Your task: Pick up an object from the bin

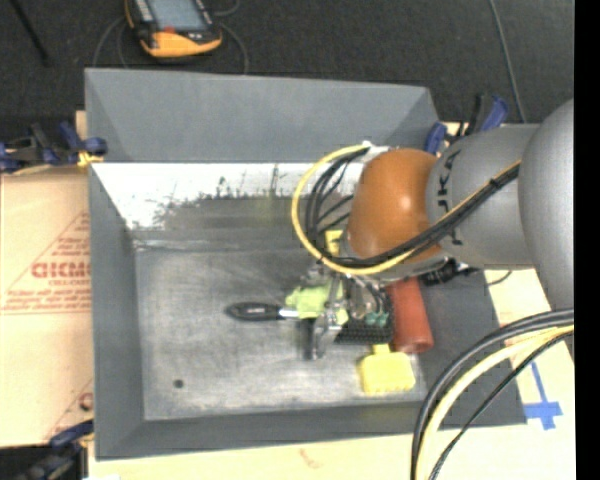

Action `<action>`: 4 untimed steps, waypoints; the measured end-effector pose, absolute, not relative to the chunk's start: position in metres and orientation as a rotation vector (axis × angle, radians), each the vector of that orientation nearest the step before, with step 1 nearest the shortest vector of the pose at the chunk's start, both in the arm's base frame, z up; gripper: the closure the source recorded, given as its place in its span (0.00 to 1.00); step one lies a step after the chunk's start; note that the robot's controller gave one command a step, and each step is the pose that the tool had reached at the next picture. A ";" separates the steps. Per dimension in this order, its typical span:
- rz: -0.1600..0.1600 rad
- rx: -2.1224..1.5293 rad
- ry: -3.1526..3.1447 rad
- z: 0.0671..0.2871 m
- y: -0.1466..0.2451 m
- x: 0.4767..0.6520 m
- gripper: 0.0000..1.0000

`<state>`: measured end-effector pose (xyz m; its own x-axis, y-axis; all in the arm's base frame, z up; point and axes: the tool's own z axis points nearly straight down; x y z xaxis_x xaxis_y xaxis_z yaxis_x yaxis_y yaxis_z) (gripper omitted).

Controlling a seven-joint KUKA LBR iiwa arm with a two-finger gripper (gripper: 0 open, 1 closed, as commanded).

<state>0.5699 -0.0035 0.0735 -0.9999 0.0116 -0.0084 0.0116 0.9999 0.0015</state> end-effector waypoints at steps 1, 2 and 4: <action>0.010 0.367 3.103 0.074 -0.010 0.553 0.00; 0.002 0.072 3.139 0.075 -0.006 0.564 0.00; 0.016 0.355 3.098 0.079 -0.005 0.560 1.00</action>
Offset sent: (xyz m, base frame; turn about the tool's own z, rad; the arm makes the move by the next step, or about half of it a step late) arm 0.0000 0.0000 0.0000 0.0000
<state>0.5597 -0.0051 0.0790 -0.9738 0.2265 -0.0224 0.2262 0.9740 0.0130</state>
